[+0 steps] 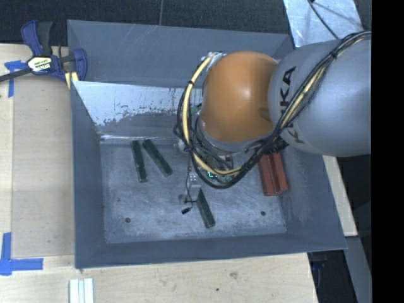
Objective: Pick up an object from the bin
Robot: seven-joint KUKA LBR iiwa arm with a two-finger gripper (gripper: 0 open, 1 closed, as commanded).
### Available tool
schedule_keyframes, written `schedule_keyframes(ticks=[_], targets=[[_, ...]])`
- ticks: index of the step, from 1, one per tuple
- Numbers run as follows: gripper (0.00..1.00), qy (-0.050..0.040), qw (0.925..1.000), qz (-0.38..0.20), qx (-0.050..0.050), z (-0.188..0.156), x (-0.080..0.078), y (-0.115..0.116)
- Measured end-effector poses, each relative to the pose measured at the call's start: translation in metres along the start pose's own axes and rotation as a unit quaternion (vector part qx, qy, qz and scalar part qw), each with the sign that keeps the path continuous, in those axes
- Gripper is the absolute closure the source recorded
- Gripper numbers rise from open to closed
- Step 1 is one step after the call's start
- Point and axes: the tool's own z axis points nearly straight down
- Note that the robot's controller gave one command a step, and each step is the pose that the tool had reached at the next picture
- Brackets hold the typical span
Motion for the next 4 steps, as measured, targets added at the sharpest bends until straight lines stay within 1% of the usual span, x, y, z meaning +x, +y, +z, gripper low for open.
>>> schedule_keyframes(ticks=[1, 2, 3, 4], targets=[[0.0, -0.001, 0.9988, -0.048, 0.001, 0.081, -0.083, -0.001], [0.0, -0.0019, 0.9884, -0.152, -0.001, 0.121, -0.064, 0.038], [1.0, -0.0088, 0.9887, -0.15, -0.002, 0.116, -0.068, 0.038], [0.0, -0.0012, 0.9887, -0.15, 0.0, 0.121, -0.064, 0.037]])
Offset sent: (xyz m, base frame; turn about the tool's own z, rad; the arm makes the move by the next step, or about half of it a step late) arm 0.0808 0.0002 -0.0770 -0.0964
